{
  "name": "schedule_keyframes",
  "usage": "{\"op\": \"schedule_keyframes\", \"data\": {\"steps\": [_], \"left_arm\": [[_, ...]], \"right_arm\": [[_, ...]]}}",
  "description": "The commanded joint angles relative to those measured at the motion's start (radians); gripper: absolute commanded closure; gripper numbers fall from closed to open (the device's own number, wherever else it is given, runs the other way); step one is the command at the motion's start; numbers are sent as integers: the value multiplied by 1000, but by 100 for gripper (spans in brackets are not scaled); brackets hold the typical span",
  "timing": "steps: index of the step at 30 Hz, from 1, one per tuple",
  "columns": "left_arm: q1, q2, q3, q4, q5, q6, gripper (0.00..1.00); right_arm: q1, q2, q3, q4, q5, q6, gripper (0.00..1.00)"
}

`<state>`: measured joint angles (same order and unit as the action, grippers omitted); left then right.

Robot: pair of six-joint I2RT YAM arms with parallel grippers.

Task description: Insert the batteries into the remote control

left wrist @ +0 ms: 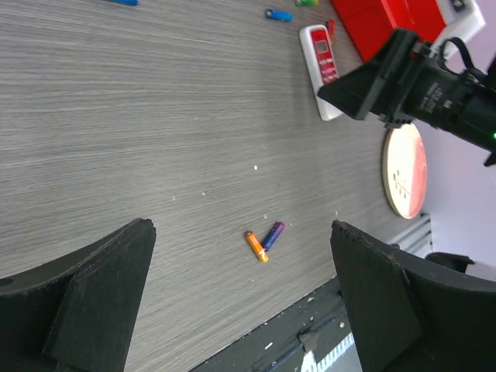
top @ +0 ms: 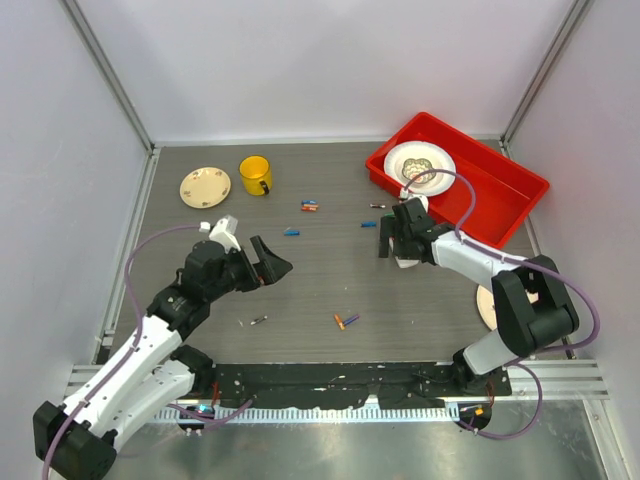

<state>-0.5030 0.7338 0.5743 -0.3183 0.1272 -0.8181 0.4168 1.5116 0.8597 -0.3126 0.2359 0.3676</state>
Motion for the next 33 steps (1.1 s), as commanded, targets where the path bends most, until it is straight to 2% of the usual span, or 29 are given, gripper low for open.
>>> {"op": "schedule_keyframes", "data": {"steps": [1, 9, 16, 23, 29, 31, 32, 33], "left_arm": [[0, -2, -24, 131, 118, -3, 0], [0, -34, -36, 151, 118, -19, 0], [-2, -48, -51, 148, 111, -23, 0], [-2, -39, -54, 151, 106, -30, 0], [-2, -54, -56, 137, 95, -29, 0], [0, -59, -60, 136, 89, -33, 0], [-2, -59, -62, 134, 85, -33, 0], [-2, -60, -60, 134, 84, -35, 0]], "right_arm": [[-4, 18, 18, 53, -69, -18, 8], [-32, 101, 51, 32, -27, -18, 9], [-33, 70, 32, 66, -17, -15, 8], [-35, 142, 48, 37, 6, -15, 9], [-33, 139, 27, 38, 14, -12, 18], [-29, 137, 28, 29, 14, -2, 28], [-23, 137, 29, 24, 17, -2, 38], [-13, 137, 30, 18, 28, 5, 43]]}}
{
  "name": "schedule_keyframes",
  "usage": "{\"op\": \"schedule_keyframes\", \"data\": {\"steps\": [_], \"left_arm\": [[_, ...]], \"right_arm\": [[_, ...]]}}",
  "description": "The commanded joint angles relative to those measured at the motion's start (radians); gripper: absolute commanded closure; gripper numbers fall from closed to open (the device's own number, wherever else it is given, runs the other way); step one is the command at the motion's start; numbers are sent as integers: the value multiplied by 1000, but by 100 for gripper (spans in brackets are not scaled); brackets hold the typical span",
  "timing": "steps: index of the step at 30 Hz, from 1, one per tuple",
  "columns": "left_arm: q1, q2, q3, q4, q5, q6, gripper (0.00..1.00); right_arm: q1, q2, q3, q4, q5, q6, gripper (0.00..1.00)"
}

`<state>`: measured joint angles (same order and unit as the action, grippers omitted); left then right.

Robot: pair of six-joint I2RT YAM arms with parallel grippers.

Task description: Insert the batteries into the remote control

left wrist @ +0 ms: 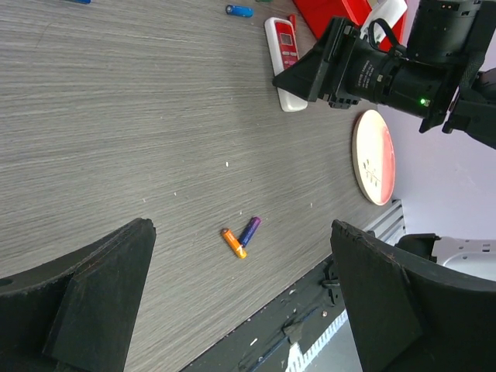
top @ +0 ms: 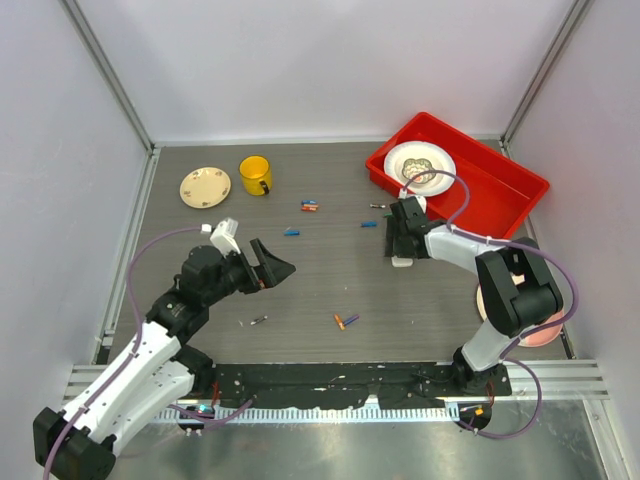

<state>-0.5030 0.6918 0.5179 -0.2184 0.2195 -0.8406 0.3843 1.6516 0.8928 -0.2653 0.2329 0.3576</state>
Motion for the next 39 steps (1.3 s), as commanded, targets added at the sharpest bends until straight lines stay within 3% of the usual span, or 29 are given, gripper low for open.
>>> {"op": "schedule_keyframes", "data": {"steps": [1, 3, 5, 11, 17, 22, 31, 36, 39], "left_arm": [[0, -18, -4, 31, -12, -12, 0], [0, -21, 1, 21, -23, -14, 0], [0, -25, 5, 4, -46, -11, 1], [0, -72, 19, -85, -166, -11, 4], [0, -155, 21, -180, -357, -55, 10], [0, -193, 7, -237, -456, -83, 18], [-2, -201, 1, -271, -471, -115, 21], [0, -207, -2, -276, -471, -114, 22], [0, -209, -7, -276, -468, -112, 22]], "right_arm": [[37, -3, 1, -44, 40, 20, 48], [62, -6, 5, -58, 68, 32, 63], [126, -39, 0, -72, 91, 75, 69], [344, -150, 43, -104, 232, 289, 99], [495, -130, 127, -114, 273, 493, 99], [583, 8, 228, -161, 292, 627, 99], [697, 249, 465, -416, 365, 863, 99], [716, 304, 489, -442, 342, 888, 99], [722, 323, 489, -440, 326, 879, 92]]}}
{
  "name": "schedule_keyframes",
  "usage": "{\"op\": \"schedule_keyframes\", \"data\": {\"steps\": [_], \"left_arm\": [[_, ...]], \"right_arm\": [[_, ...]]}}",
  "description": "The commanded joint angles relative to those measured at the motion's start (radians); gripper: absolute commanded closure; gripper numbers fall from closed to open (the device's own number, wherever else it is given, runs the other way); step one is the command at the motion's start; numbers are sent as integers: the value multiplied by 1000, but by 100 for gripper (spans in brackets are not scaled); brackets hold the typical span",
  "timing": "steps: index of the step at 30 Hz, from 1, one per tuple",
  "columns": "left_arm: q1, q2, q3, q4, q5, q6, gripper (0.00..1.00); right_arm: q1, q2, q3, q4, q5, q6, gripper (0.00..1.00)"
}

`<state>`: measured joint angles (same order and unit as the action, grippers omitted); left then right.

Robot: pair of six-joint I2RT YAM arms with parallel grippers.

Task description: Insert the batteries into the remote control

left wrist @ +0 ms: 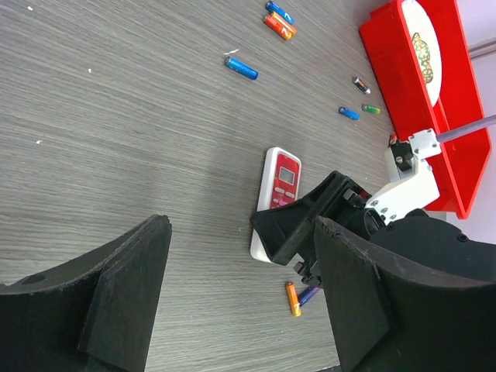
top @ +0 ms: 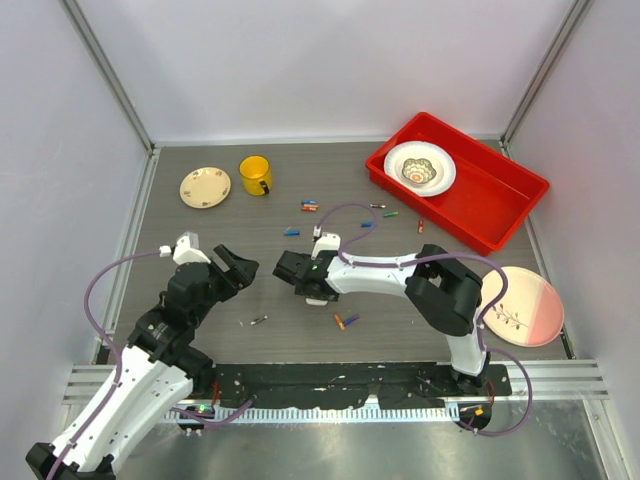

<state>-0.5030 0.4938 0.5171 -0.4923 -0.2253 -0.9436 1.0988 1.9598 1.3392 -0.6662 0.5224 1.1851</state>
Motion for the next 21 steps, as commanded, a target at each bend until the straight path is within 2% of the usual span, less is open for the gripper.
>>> {"op": "schedule_keyframes", "data": {"steps": [1, 3, 4, 7, 12, 16, 19, 21], "left_arm": [[-2, -12, -9, 3, -22, -11, 22], [-2, -11, -11, 3, -16, -7, 21], [0, -11, -14, 4, -13, -6, 20], [0, -8, -17, 6, -8, -4, 18], [-2, 5, -22, 11, -2, -1, 13], [0, 41, -9, 15, -5, 11, 8], [-2, 98, 17, 27, -5, 29, 8], [-2, 173, 35, 46, 10, 35, 8]], "right_arm": [[9, 17, 41, -36, 22, 45, 83], [10, 24, 32, -26, 10, 31, 72], [10, 22, 29, -21, 4, 27, 59], [12, 14, 15, -4, -13, 15, 42], [12, -24, 12, 2, -13, -8, 23], [12, -90, 15, -18, 5, -44, 11], [12, -191, -20, -56, 65, -91, 9], [10, -318, -102, -52, 114, -142, 8]]}}
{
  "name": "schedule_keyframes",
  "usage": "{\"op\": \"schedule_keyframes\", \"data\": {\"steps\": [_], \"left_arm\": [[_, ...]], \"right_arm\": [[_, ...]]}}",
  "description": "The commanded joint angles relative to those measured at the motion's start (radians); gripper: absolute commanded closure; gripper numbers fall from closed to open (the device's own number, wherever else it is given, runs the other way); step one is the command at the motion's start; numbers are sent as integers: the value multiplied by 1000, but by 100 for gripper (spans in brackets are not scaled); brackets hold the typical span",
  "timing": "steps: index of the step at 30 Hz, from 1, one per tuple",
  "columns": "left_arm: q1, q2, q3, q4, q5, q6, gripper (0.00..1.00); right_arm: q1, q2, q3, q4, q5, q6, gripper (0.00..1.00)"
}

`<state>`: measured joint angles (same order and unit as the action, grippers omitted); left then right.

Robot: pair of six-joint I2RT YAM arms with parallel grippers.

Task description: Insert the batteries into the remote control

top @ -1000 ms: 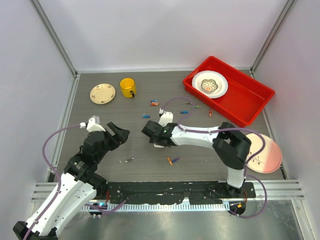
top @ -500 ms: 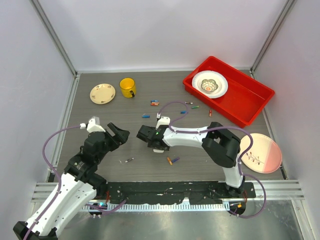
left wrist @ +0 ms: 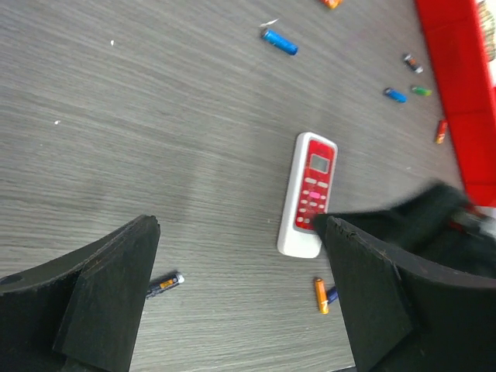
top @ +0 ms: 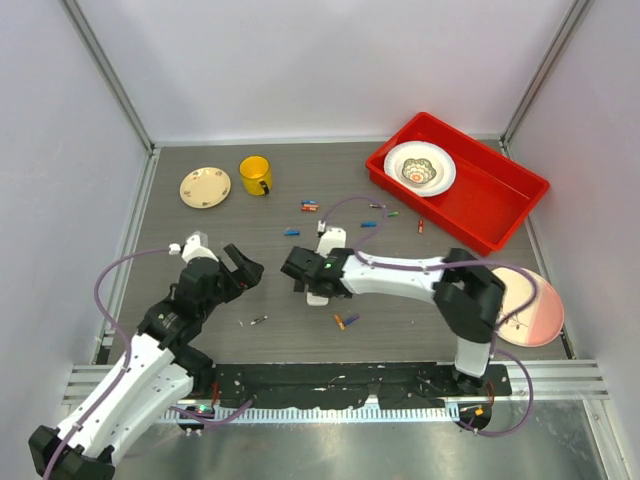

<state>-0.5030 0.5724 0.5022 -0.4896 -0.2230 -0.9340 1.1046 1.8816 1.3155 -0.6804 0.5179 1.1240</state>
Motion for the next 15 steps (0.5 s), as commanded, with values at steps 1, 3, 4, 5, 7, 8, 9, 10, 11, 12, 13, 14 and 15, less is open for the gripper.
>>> {"op": "schedule_keyframes", "data": {"steps": [1, 3, 4, 5, 7, 8, 9, 10, 11, 12, 13, 14, 15], "left_arm": [[-3, 131, 67, 57, 20, 35, 9], [-23, 206, 85, 104, 48, 40, 11], [-38, 306, 117, 118, 56, 44, 12], [-83, 355, 140, 131, 57, 60, 13], [-141, 514, 235, 134, 16, 79, 13], [-202, 570, 272, 129, -5, 108, 13], [-230, 617, 309, 114, -27, 124, 9], [-252, 657, 379, 105, -64, 135, 6], [-281, 746, 412, 99, -70, 144, 2], [-284, 782, 439, 88, -68, 164, 0], [-285, 822, 488, 83, -55, 173, 0], [-292, 877, 505, 80, -52, 181, 0], [-295, 905, 519, 95, -49, 193, 0]], "right_arm": [[5, -283, -111, -28, 166, -145, 9], [-2, -430, -212, -2, 212, -213, 9], [-3, -485, -244, 8, 255, -242, 8], [-6, -531, -304, 21, 270, -295, 8], [-9, -669, -357, 33, 298, -334, 9], [-9, -711, -408, 51, 306, -358, 8], [-11, -758, -432, 62, 306, -371, 9], [-12, -835, -455, 71, 306, -380, 9], [-11, -875, -493, 87, 303, -382, 9], [-14, -906, -508, 94, 298, -379, 8], [-14, -962, -524, 100, 289, -385, 8], [-14, -981, -550, 125, 271, -398, 8], [-14, -999, -562, 139, 227, -429, 8]]}}
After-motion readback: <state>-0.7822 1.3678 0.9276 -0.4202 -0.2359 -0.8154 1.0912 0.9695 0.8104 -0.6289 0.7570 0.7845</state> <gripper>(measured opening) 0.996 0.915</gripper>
